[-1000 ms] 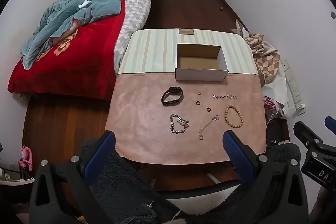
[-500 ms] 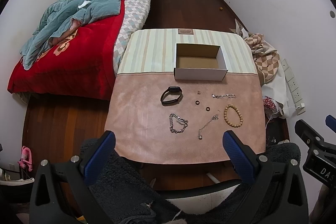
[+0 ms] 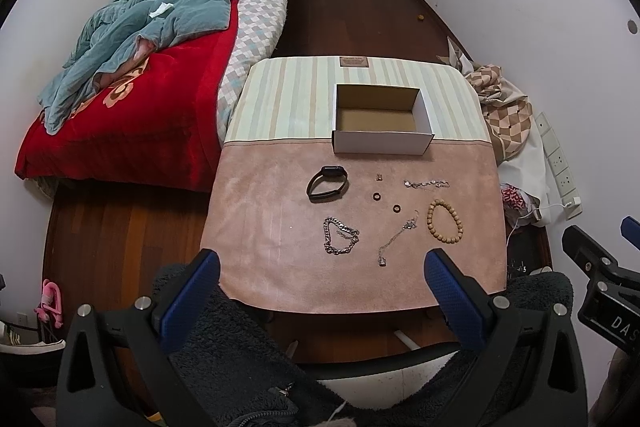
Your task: Organize jewelry
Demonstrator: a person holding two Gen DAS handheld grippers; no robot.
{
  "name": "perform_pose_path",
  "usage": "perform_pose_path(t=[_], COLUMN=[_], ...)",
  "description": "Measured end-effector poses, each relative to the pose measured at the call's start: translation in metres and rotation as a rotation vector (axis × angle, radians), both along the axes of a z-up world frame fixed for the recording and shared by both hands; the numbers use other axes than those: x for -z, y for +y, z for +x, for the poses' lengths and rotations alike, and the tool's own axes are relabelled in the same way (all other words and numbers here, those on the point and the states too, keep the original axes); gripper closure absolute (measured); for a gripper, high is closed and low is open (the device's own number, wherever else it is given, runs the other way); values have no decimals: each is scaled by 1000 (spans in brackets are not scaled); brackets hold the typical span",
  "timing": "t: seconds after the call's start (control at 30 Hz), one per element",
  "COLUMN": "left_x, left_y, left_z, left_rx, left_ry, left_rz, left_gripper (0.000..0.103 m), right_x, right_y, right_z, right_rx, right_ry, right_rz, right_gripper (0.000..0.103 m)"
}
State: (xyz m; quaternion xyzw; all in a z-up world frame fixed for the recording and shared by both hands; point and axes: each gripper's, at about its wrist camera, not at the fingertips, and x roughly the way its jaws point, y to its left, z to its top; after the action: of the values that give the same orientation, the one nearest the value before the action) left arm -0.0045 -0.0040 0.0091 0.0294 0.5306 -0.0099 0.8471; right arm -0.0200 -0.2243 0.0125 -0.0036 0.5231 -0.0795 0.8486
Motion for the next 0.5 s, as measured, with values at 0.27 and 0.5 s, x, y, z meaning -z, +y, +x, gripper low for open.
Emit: perform_pose_path(t=[0.27,0.5], left_x=[2,3], left_y=[3,2], left_z=[-1,0], left_rx=[0,4], left_ry=[1,-1], left_rz=[-3,-5], left_gripper=[0,0], right_x=[0,0], right_y=[1,0], right_z=[-1,0], right_rx=[0,5], right_ry=[0,2], right_rz=[-1,0], right_gripper=[0,0])
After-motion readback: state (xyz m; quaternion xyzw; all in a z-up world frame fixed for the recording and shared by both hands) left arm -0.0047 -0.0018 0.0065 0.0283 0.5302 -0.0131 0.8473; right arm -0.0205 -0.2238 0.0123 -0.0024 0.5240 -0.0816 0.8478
